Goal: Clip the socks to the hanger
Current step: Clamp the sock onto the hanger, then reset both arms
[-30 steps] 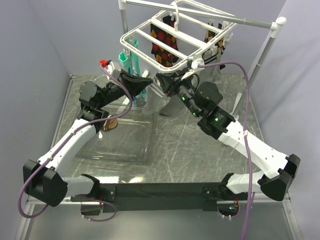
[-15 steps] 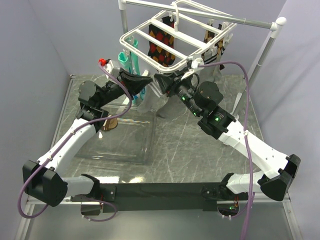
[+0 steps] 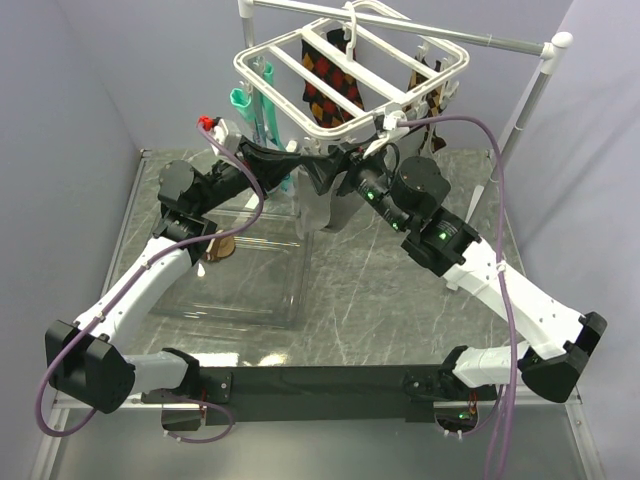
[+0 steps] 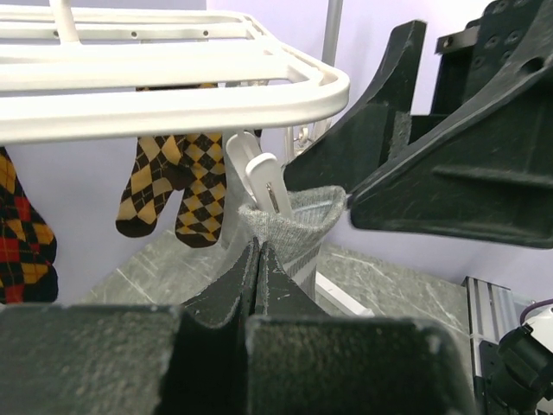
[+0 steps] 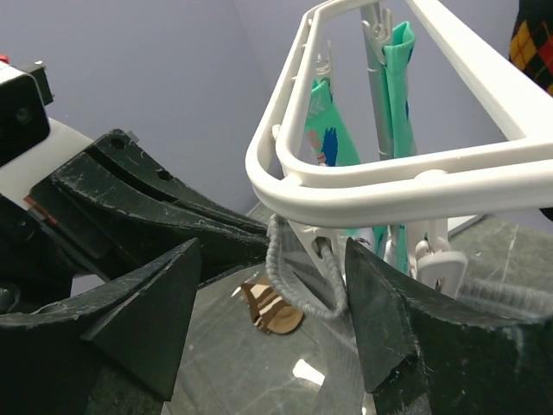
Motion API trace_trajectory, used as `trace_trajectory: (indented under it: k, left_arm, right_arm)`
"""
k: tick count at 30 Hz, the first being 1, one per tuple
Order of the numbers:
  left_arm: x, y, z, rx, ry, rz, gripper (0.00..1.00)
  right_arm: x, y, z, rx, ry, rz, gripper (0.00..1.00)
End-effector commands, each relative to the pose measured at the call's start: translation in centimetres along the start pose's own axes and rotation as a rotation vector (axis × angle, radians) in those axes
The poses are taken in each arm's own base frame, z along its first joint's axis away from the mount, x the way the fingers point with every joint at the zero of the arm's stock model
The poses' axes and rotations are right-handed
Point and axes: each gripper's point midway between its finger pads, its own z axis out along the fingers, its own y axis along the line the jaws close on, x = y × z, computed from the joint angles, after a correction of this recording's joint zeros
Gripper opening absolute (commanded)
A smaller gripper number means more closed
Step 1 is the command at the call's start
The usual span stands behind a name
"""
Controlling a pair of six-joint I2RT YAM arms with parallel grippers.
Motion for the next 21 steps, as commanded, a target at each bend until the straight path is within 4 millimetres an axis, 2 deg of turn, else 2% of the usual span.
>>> trace_trajectory:
  k: [1, 3, 11, 12, 16, 18, 19, 21]
  left_arm:
    - [-1.7, -0.3, 0.2, -0.004, -0.026, 0.025, 0.01]
    - [-1.6, 0.1, 0.2, -0.025, -0.023, 0.019, 0.01]
    - [-1.3, 1.7, 0.1, -0.114, 0.003, 0.019, 0.01]
    - [-1.5, 1.9, 0.2, -0.124, 0.004, 0.02, 0.01]
    - [-1.4, 3.1, 0.0, -0.197, 0.033, 0.001, 0.02]
    - [-1.3, 4.0, -0.1, -0.251, 0.048, -0.014, 0.06]
    - [-1.3, 4.3, -0.1, -0.268, 0.052, -0.02, 0.08]
    - [-1.3, 4.7, -0.2, -0.298, 0.065, -0.029, 0.19]
  right_arm:
    - [-4.5, 0.8, -1.9, -0.006, -0.078, 0.037, 0.74]
    - [-5.2, 1.0, -2.7, -0.011, -0.096, 0.041, 0.74]
    - [-5.5, -0.3, -5.3, 0.055, -0.073, 0.031, 0.75]
    - [-5.0, -1.3, -5.6, 0.107, -0.048, 0.021, 0.75]
    - [-4.6, -3.2, -7.0, 0.205, -0.037, 0.01, 0.75]
    - [-4.8, -3.6, -8.1, 0.216, -0.049, 0.018, 0.75]
    - [-4.2, -4.0, -8.4, 0.233, -0.042, 0.024, 0.76]
    - [-4.6, -4.4, -9.7, 0.25, -0.056, 0.03, 0.76]
